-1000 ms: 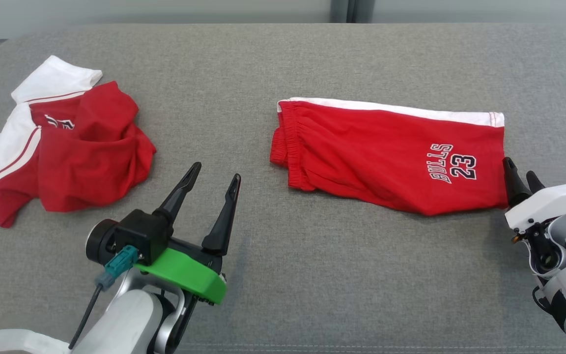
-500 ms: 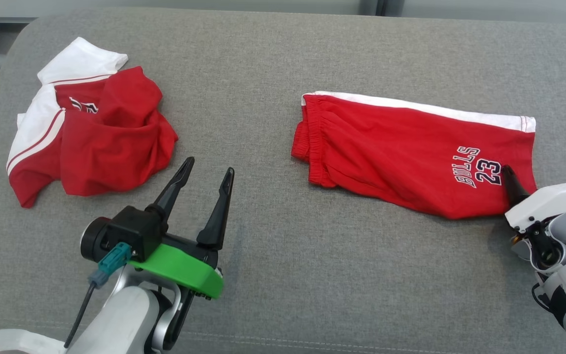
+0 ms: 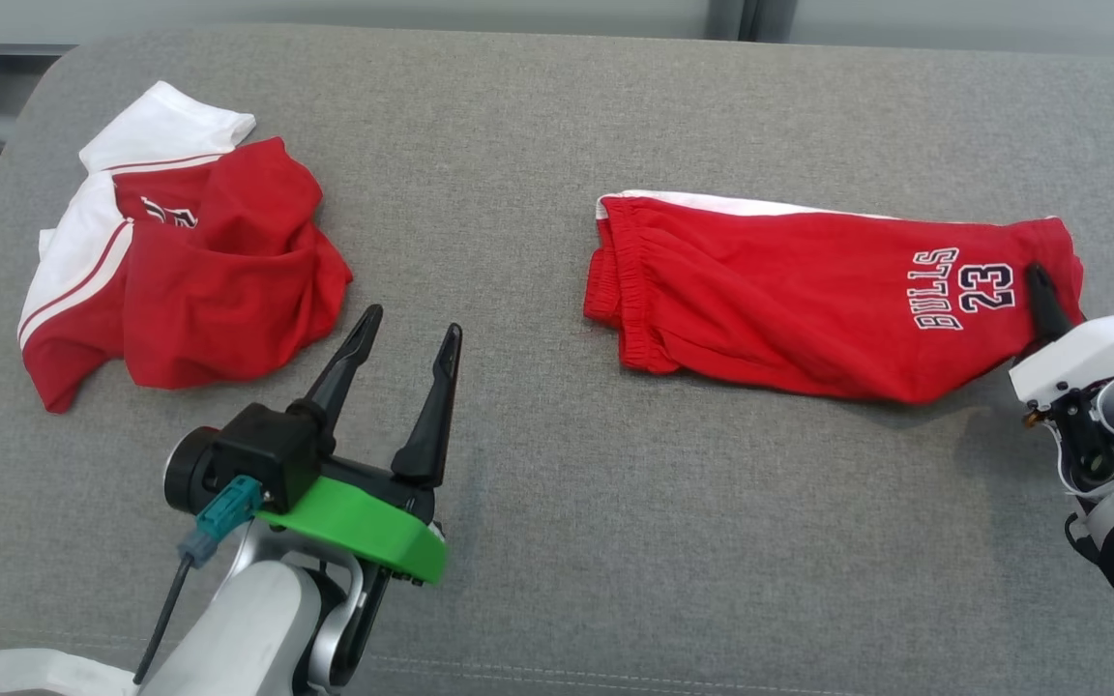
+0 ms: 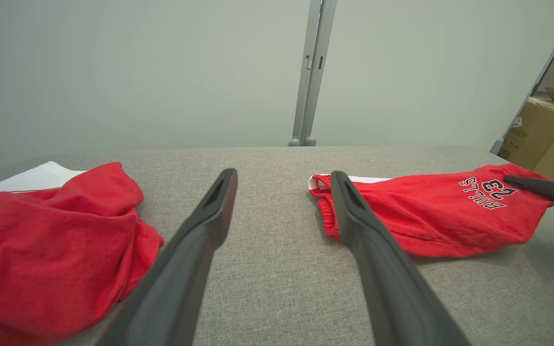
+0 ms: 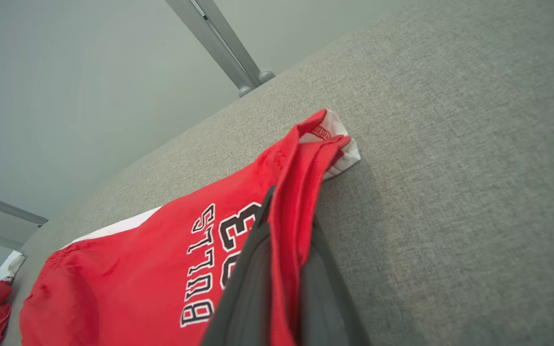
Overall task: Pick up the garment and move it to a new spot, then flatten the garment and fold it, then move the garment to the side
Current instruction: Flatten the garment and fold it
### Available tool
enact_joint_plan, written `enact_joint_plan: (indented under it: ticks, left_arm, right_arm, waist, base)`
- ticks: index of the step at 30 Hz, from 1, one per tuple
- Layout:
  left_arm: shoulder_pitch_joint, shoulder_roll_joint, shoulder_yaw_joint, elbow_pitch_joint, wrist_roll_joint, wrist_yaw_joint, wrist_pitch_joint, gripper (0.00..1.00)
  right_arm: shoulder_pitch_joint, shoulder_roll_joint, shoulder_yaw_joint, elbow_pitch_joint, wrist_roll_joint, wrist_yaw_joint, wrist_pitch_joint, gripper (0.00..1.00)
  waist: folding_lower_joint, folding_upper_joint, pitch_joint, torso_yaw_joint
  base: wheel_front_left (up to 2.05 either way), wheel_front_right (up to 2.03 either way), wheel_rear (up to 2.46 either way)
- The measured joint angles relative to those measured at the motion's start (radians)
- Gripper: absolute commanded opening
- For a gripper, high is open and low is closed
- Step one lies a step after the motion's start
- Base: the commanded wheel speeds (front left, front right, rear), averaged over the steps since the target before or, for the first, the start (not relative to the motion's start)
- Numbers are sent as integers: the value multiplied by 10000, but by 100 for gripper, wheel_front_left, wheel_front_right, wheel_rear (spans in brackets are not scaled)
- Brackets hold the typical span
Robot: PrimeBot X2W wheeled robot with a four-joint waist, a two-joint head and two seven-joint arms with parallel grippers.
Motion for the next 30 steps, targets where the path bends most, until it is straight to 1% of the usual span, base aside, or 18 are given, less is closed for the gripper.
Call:
enact_joint_plan:
  ticks: [3, 10, 15, 16, 17, 23, 25, 28, 29, 30]
  left_arm:
    - [0, -69, -123, -2, -2, 0, -2, 100]
    - [11, -171, -199, 90, -6, 0, -8, 100]
    - [71, -303, -207, 174, -17, 0, -8, 100]
    - [146, -351, -211, 198, -19, 0, -8, 100]
    - [146, -351, -211, 198, -19, 0, -8, 100]
    - [229, -401, -213, 209, -107, 0, -10, 100]
    - [260, -401, -211, 209, -107, 0, -10, 100]
    - [286, -403, -201, 207, -109, 0, -12, 100]
    - [293, -403, -194, 207, -109, 0, -12, 100]
    - [300, -403, -180, 209, -109, 0, -12, 100]
  right_arm:
    - [-166, -153, 213, -378, -336, 90, -105, 0]
    - [-597, -54, 1011, -1438, -1290, 261, -257, 0]
    - [-630, 253, 1496, -1735, -1590, 263, -255, 0]
    - [-630, 412, 1724, -1839, -1685, 263, -255, 0]
    - [-630, 412, 1724, -1839, -1685, 263, -255, 0]
    - [-628, 869, 2188, -1856, -1837, 265, -111, 0]
    - [-627, 928, 2278, -1676, -1845, 259, 144, 5]
    - [-627, 989, 2290, -1438, -1845, 138, 305, 7]
    - [-628, 1024, 2284, -1375, -1843, 54, 366, 11]
    - [-629, 1078, 2288, -1306, -1843, -21, 420, 18]
  waist:
    - [0, 0, -47, 45]
    - [0, 0, -103, 326]
    - [0, 0, -138, 586]
    - [0, 0, -153, 737]
    - [0, 0, -153, 737]
    - [0, 0, -168, 1350]
    - [0, 0, -153, 1533]
    - [0, 0, -117, 1796]
    - [0, 0, -104, 1879]
    - [0, 0, -89, 1959]
  base:
    - [0, 0, 0]
    - [0, 0, 0]
    - [0, 0, 0]
    - [0, 0, 0]
    - [0, 0, 0]
    - [0, 0, 0]
    - [0, 0, 0]
    - [0, 0, 0]
    - [0, 0, 0]
    - [0, 0, 0]
